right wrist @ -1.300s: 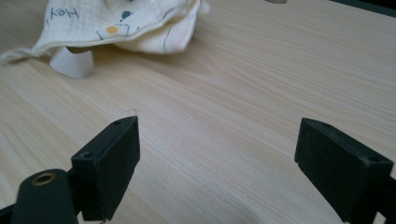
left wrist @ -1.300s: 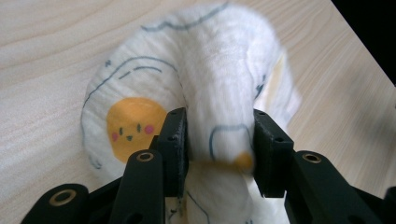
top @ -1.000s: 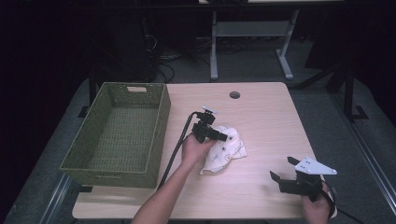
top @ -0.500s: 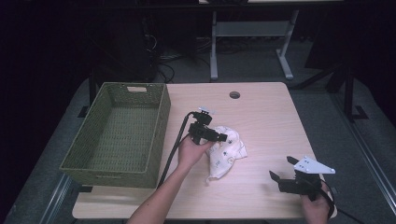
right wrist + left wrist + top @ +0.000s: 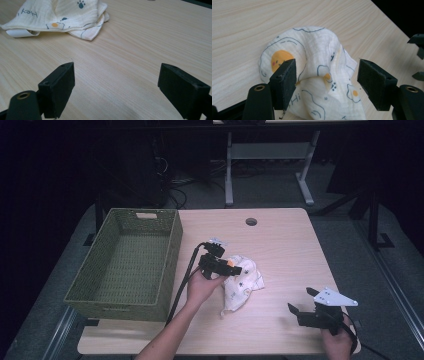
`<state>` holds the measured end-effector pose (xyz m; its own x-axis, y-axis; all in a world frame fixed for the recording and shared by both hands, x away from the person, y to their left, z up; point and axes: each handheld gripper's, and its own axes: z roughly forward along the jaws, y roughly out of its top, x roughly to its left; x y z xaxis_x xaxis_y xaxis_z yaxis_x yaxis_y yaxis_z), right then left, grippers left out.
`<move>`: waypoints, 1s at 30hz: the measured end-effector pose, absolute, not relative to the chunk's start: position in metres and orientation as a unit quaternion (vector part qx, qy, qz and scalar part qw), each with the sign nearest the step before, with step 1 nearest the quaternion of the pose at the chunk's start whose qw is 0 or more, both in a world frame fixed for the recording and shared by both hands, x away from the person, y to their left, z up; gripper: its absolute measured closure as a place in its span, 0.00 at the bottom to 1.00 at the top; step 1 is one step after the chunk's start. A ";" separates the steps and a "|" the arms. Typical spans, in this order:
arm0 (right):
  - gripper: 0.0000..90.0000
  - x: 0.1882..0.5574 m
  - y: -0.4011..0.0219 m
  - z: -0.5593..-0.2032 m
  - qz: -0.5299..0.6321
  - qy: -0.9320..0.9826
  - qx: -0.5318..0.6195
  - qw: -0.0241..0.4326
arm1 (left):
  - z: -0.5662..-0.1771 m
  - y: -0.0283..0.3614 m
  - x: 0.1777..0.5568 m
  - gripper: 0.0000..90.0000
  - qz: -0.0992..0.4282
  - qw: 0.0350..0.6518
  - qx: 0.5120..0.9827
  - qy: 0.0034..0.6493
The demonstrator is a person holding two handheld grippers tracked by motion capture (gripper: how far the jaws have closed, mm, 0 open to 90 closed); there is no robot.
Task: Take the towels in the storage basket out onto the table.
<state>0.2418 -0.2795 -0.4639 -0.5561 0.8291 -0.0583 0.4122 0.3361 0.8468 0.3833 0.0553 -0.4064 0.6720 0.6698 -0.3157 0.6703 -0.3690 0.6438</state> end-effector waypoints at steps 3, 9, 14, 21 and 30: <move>0.15 0.242 -0.279 -0.464 0.414 0.779 0.399 0.251 | -0.405 0.058 0.379 0.35 -0.002 0.397 0.825 0.401; 0.15 0.242 -0.278 -0.464 0.411 0.780 0.401 0.250 | -0.402 0.067 0.372 0.34 0.000 0.401 0.826 0.397; 0.15 0.242 -0.278 -0.464 0.411 0.781 0.398 0.250 | -0.404 0.072 0.364 0.34 0.003 0.402 0.829 0.389; 0.15 0.243 -0.278 -0.464 0.409 0.783 0.397 0.251 | -0.411 0.078 0.352 0.34 0.003 0.400 0.831 0.387; 0.15 0.243 -0.278 -0.465 0.407 0.783 0.398 0.251 | -0.416 0.085 0.338 0.34 0.011 0.391 0.842 0.370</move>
